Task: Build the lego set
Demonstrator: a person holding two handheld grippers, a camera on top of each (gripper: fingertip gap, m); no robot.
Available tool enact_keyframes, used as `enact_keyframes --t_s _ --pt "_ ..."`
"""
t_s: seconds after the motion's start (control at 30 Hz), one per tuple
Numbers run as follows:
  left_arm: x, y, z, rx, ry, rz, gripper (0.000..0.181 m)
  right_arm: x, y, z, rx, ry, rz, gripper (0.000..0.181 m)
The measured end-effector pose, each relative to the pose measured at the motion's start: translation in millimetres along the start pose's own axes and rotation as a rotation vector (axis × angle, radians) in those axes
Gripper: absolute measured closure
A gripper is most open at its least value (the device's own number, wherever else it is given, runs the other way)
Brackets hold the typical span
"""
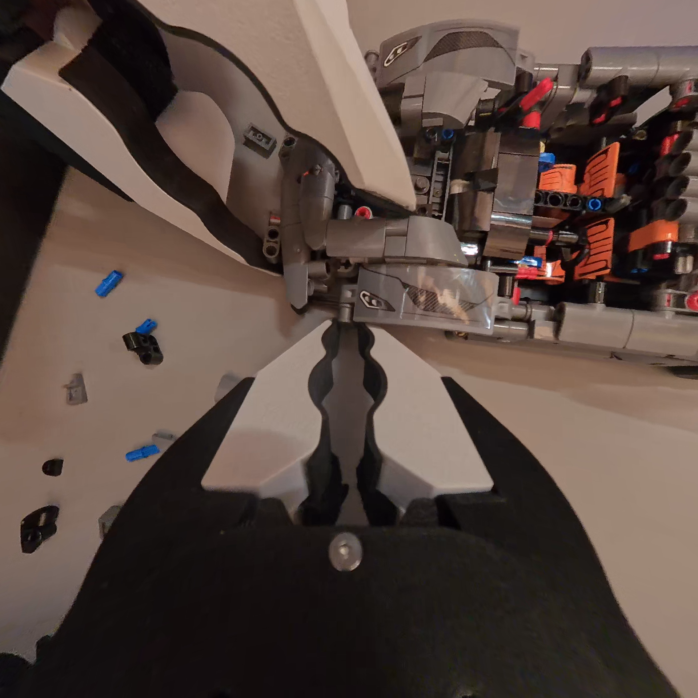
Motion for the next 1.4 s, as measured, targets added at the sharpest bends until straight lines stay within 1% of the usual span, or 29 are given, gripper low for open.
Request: enact_keyframes --t_s 0.13,0.2,0.4,0.53,0.57,0.63,0.97,1.03,1.13,1.33,1.4 --pt "1 -1 -1 -0.016 -0.005 0.01 0.11 3 1 -3 -0.008 0.003 0.006 0.173" --pt "0 -2 -1 -0.008 -0.001 0.0 0.108 5 4 -6 -0.017 0.003 0.003 0.175" --pt "0 -2 -2 -0.005 0.003 -0.014 0.11 12 6 -9 -0.043 0.051 0.024 0.173" --pt "-1 -2 -2 0.008 0.003 -0.024 0.11 5 1 0 -0.033 0.058 0.032 0.167" --pt "-1 -2 -2 0.007 0.003 -0.024 0.11 2 1 1 -0.029 0.053 0.029 0.167" --pt "-1 -2 -2 0.002 -0.001 -0.021 0.111 -2 1 2 -0.023 0.049 0.022 0.174" --pt "-2 -5 -6 0.009 -0.018 -0.013 0.112 15 14 4 0.074 0.0 -0.134 0.176" --pt "-2 -6 -6 0.009 -0.023 -0.01 0.112 18 18 2 0.089 -0.03 -0.174 0.176" --pt "-3 -7 -7 0.009 -0.03 -0.005 0.111 22 19 2 0.087 -0.028 -0.181 0.176" --pt "-4 -9 -7 0.004 -0.041 -0.004 0.111 33 27 6 0.162 -0.04 -0.286 0.177" --pt "-5 -10 -7 0.004 -0.044 -0.006 0.11 33 27 7 0.16 -0.039 -0.285 0.177"
Point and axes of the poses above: each gripper's, where its closed fingertips meet, x back along the fingers, z out of its top, y = z × x across the jaws, the point moved 2 cm from there along x, back along the fingers, and after that the axes turned 3 degrees about x, right-handed, at the moved point
